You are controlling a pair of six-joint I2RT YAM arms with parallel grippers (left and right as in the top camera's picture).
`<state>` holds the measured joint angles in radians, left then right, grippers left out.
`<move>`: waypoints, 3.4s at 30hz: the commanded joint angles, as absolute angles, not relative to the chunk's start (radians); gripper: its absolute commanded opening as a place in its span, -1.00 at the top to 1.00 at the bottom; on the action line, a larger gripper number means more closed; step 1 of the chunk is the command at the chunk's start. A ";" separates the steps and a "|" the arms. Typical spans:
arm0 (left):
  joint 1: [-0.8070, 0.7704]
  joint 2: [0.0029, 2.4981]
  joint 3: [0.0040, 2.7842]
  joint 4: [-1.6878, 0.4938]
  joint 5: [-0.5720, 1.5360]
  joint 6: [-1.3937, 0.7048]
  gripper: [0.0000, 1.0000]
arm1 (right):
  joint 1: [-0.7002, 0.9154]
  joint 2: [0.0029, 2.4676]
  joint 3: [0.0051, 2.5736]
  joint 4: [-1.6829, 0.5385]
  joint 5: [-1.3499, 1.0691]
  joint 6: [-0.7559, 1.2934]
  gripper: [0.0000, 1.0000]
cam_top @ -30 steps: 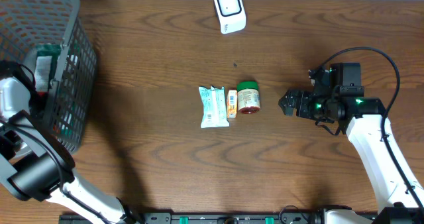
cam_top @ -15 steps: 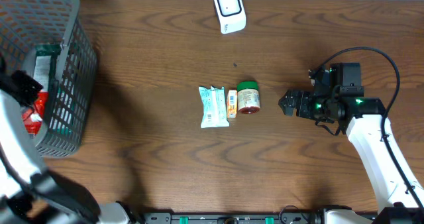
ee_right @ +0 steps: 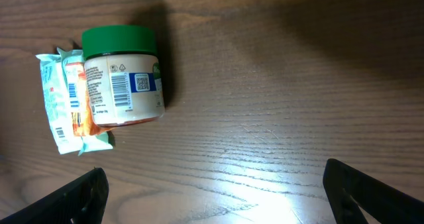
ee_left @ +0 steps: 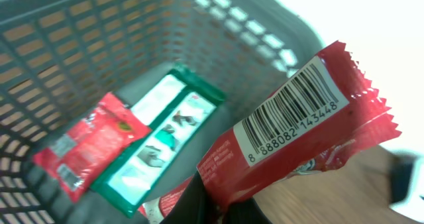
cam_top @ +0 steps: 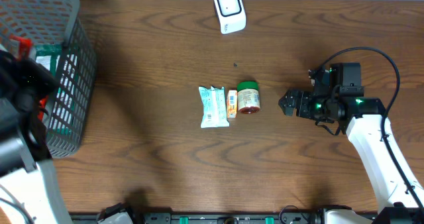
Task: Scan the item barcode
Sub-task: 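Grasp the red snack packet with the left gripper and lift it out, then carry the red packet beside the wipes pack and lower it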
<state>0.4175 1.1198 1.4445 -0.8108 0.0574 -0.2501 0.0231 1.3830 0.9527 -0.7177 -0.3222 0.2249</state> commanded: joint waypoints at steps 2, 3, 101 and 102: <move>0.295 1.084 1.459 -0.855 0.076 -0.294 0.86 | 0.035 1.382 0.966 -0.719 -0.330 0.231 -0.99; 0.260 1.083 1.459 -0.869 0.083 -0.294 0.86 | 0.035 1.382 0.966 -0.719 -0.330 0.231 -0.99; -0.262 1.952 1.328 -0.672 0.295 -0.318 0.84 | 0.035 1.382 0.966 -0.719 -0.330 0.231 -0.98; -0.262 1.962 1.325 -0.676 0.295 -0.319 0.85 | 0.035 1.382 0.966 -0.719 -0.330 0.231 -0.99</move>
<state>-0.2619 1.9289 1.3407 -0.6693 0.2897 -0.3389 0.0231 1.3830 0.9527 -0.7181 -0.3222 0.2249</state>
